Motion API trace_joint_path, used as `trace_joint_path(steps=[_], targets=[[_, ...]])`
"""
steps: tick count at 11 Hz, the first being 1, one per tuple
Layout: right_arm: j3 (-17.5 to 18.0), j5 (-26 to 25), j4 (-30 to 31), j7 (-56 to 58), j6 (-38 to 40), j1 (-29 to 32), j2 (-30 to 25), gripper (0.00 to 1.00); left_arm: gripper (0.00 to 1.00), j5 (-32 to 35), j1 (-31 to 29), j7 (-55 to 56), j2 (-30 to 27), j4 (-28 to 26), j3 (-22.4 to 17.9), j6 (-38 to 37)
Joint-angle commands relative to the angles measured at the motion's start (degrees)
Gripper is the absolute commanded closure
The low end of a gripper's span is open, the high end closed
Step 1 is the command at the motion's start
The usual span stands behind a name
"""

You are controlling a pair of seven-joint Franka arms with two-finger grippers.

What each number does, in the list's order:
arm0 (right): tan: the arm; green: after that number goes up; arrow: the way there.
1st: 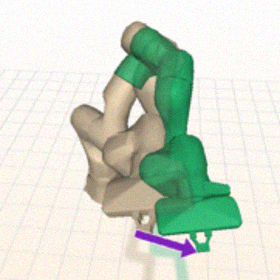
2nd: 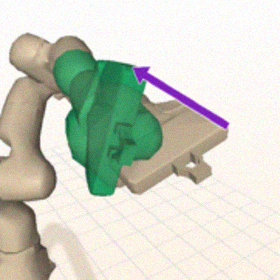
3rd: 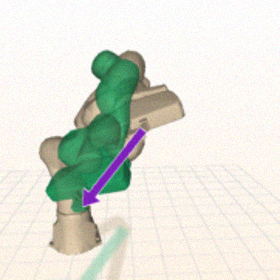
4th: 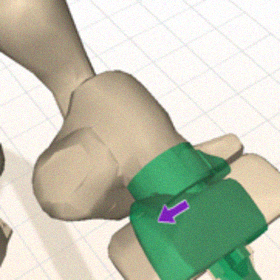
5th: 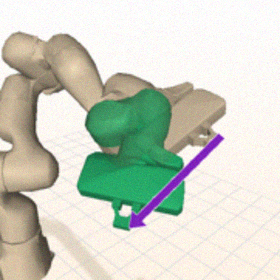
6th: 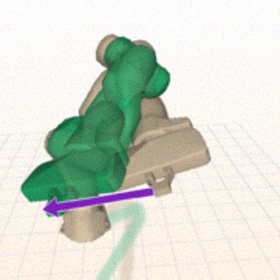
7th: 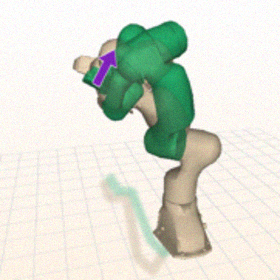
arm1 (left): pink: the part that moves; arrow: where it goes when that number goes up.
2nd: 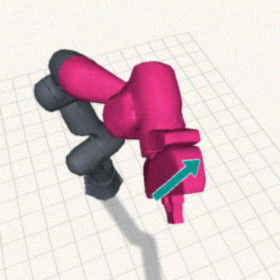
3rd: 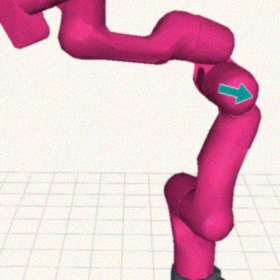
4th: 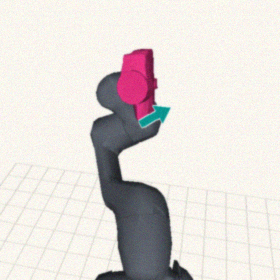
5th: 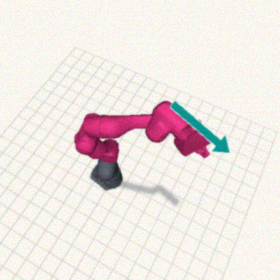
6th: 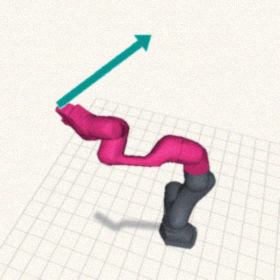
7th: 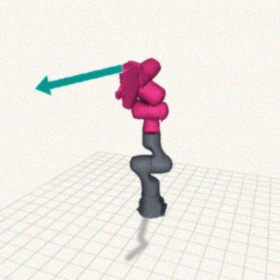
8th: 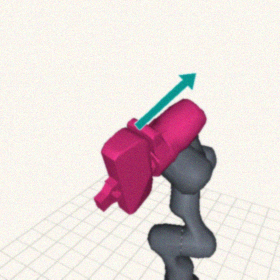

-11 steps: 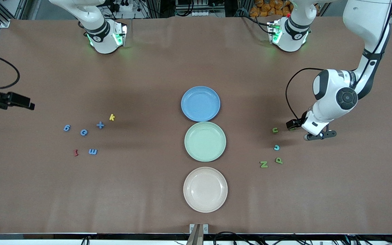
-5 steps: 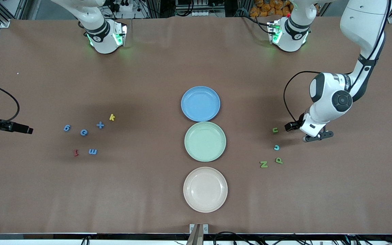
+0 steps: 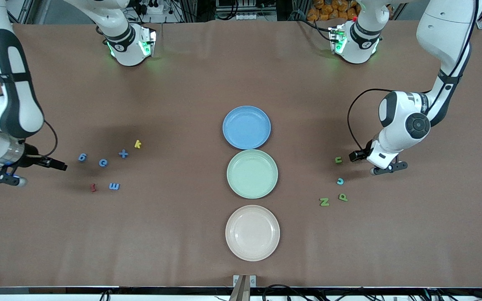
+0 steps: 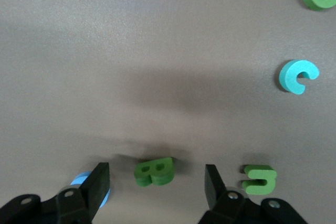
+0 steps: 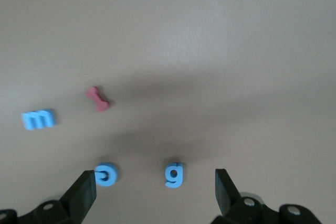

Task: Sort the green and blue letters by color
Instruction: 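Grasp the green B with the left gripper while the right gripper reaches the g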

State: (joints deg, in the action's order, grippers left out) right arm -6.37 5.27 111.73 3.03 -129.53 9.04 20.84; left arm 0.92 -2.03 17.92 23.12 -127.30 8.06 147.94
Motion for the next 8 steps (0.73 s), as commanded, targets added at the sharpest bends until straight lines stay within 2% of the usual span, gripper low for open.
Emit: trace_joint_path(steps=[1,4,6,8], targets=[[0.75,-0.09,7.70,0.23,-11.32,0.98,2.18,0.00,0.22,-0.74,0.10,1.06,0.78,-0.23,0.11,0.86],[0.66,-0.17,9.73,0.23,-16.36,1.07,4.91,0.00,0.29,-0.74,0.28,2.20,1.31,-0.23,0.11,1.30],[0.57,-0.18,10.61,-0.21,-16.45,1.15,5.00,0.00,0.50,-0.74,0.28,2.20,1.31,-0.14,0.11,1.30],[0.48,-0.18,11.75,-0.30,-16.45,1.24,4.57,0.00,0.67,-0.39,0.28,2.20,1.66,0.03,0.11,1.30]])
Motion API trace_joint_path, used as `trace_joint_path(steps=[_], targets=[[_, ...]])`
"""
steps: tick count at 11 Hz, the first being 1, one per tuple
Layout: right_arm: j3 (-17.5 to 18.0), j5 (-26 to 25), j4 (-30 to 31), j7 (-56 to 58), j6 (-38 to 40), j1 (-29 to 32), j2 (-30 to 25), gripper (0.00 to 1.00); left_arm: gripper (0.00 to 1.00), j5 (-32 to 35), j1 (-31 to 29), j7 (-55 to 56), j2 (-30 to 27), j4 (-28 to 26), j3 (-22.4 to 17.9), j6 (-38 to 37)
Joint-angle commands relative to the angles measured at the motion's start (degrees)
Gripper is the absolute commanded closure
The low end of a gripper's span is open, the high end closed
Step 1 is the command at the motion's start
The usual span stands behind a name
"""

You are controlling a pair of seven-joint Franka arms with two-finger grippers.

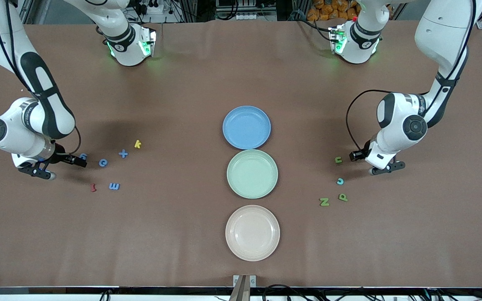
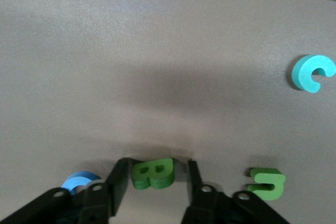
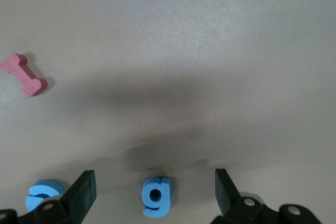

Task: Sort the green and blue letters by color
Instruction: 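Grasp the green B with the left gripper while the right gripper reaches the g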

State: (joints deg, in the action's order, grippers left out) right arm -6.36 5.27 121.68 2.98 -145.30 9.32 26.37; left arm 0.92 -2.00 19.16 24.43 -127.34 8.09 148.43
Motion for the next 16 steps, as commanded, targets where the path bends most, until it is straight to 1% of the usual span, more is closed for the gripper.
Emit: trace_joint_path(steps=[1,2,3,4,5,7,8,9,10,11,12,13,15,16], targets=[[0.47,-0.18,2.68,-0.25,-1.03,0.97,-1.23,0.00,0.72,-0.30,0.24,0.97,0.45,0.25,0.00,0.81],[0.47,-0.18,3.47,-0.34,-1.64,0.97,-1.49,0.00,0.75,-0.22,0.24,0.97,0.36,0.34,0.00,0.81],[0.39,-0.18,4.26,-0.34,-2.43,1.05,-1.49,0.00,0.82,-0.21,0.24,0.97,0.36,0.43,0.00,0.81],[0.39,-0.18,4.70,-0.43,-2.53,1.06,-1.49,0.00,0.92,-0.21,0.33,0.88,-0.16,0.52,0.08,0.81],[0.39,-0.18,4.97,-1.13,-2.53,0.97,-1.67,0.00,1.00,-0.13,0.59,0.79,-1.21,0.52,0.17,0.55],[0.39,-0.18,5.93,-1.92,-2.53,0.97,-2.20,0.01,1.00,-0.13,2.17,0.62,-4.28,0.69,1.22,0.19],[0.39,-0.09,6.46,-1.92,-2.53,0.97,-2.55,0.01,1.00,-0.13,2.53,0.62,-5.43,1.39,3.14,-0.07],[0.39,-0.09,6.81,-1.92,-2.53,0.97,-2.81,0.05,1.00,-0.21,2.62,1.49,-5.88,3.22,5.33,-1.20],[0.39,-0.09,7.08,-1.92,-2.53,0.97,-2.90,0.09,1.00,-0.21,2.79,4.97,-5.19,7.16,7.71,-5.04],[0.39,-0.09,7.43,-2.01,-2.53,0.97,-2.90,0.14,1.00,-0.21,3.58,7.53,-4.83,10.59,9.64,-8.39],[0.39,-0.09,7.69,-2.01,-2.53,0.88,-2.99,0.22,1.00,-0.21,5.67,9.21,-4.13,13.15,10.53,-9.20],[0.47,-0.09,7.87,-2.01,-2.53,0.79,-3.25,0.35,1.00,-0.21,8.48,9.58,-3.25,15.44,10.54,-9.21],[0.39,0.00,7.87,-2.01,-2.53,0.70,-3.25,0.58,1.00,-0.21,13.14,9.67,1.30,21.67,10.54,-9.21],[0.47,0.00,7.87,-3.58,-2.44,0.53,-3.25,0.61,1.00,-0.13,16.56,10.28,4.02,24.74,10.19,-9.04]])
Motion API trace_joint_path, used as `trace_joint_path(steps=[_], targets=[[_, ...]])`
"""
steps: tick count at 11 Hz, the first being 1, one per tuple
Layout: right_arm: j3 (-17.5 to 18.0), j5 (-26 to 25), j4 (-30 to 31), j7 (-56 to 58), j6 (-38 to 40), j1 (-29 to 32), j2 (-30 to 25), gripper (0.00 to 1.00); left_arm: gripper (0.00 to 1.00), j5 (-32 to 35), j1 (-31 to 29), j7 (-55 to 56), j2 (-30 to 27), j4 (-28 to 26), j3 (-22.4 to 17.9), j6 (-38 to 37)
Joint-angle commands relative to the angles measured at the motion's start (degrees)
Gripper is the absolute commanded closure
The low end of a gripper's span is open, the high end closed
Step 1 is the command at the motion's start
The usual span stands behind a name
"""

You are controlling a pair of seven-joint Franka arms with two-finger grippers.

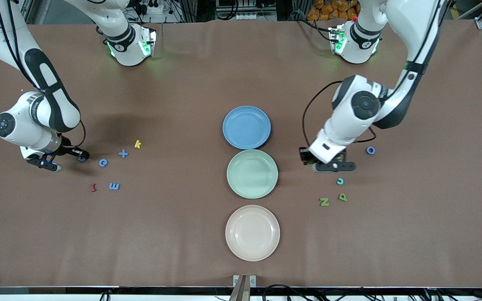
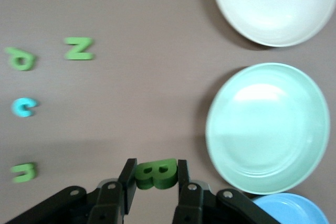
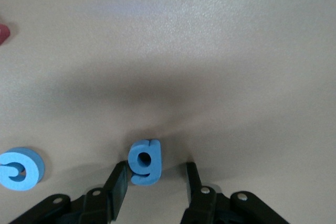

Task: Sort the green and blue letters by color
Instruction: 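Place the green B on the green plate while the right gripper grasps the g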

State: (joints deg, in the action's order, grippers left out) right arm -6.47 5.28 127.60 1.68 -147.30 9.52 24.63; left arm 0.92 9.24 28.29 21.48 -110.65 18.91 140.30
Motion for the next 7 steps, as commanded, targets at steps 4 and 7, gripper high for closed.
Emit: trace_joint_path(steps=[4,7], targets=[[0.58,0.00,1.78,-3.97,-0.71,-0.28,-1.34,0.61,0.96,2.15,13.51,10.61,17.00,18.34,-1.94,-0.47],[0.58,0.34,1.78,-3.97,-1.76,-0.46,-0.99,0.69,0.32,2.25,14.49,15.83,18.69,19.77,-1.94,-0.47]])
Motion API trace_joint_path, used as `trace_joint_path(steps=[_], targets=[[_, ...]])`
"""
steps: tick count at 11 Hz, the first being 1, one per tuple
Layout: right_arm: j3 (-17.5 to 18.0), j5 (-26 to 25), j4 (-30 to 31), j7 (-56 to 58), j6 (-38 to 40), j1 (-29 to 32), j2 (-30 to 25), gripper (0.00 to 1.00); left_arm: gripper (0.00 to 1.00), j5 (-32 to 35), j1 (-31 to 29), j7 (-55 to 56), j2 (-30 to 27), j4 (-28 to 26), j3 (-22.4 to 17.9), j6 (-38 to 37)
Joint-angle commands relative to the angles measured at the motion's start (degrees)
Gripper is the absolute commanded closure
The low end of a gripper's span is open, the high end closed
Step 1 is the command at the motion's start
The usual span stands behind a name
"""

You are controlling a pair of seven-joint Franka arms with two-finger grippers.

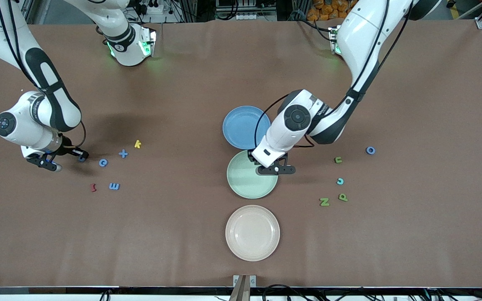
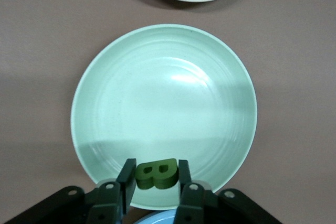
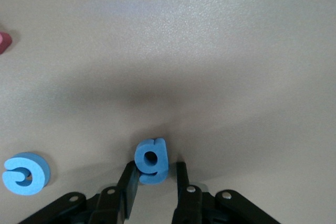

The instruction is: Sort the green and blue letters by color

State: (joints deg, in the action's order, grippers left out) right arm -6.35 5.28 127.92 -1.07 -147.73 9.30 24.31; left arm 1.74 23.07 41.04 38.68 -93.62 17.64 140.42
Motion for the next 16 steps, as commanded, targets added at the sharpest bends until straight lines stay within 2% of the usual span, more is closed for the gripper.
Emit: trace_joint_path(steps=[1,3,5,9,11,13,15,16], targets=[[0.55,0.43,1.45,-1.21,-1.51,-0.25,-0.58,0.75,0.00,1.42,0.66,3.17,1.48,2.74,-0.67,-0.58],[0.55,0.52,1.37,-1.21,-1.69,-0.25,-0.40,0.80,0.00,1.60,-0.48,3.26,-0.26,2.66,-0.67,-0.76],[0.55,0.52,1.37,-1.21,-1.78,-0.34,-0.40,0.84,0.00,1.86,-4.60,1.34,-2.54,1.96,-0.67,-2.77],[0.63,0.52,1.10,-0.86,-0.81,-1.13,-1.98,0.90,0.00,1.86,-12.60,-23.40,-4.23,1.17,-0.67,-12.43],[0.64,0.43,1.01,-0.86,-0.37,-2.01,-2.77,0.91,0.00,1.95,-16.64,-31.34,-6.15,-3.38,-0.67,-12.63],[0.72,0.43,-0.12,-0.95,3.56,-2.45,-4.09,0.92,0.00,2.74,-19.20,-31.63,-9.22,-9.97,-0.67,-12.27],[1.25,0.43,-1.18,-1.12,9.18,-3.85,-6.89,0.93,0.00,3.27,-19.47,-30.93,-15.62,-18.48,-0.67,-12.01],[1.86,0.43,-1.18,-1.12,11.39,-4.73,-8.56,0.93,0.00,3.27,-20.86,-30.93,-16.26,-20.35,-0.67,-11.23]])
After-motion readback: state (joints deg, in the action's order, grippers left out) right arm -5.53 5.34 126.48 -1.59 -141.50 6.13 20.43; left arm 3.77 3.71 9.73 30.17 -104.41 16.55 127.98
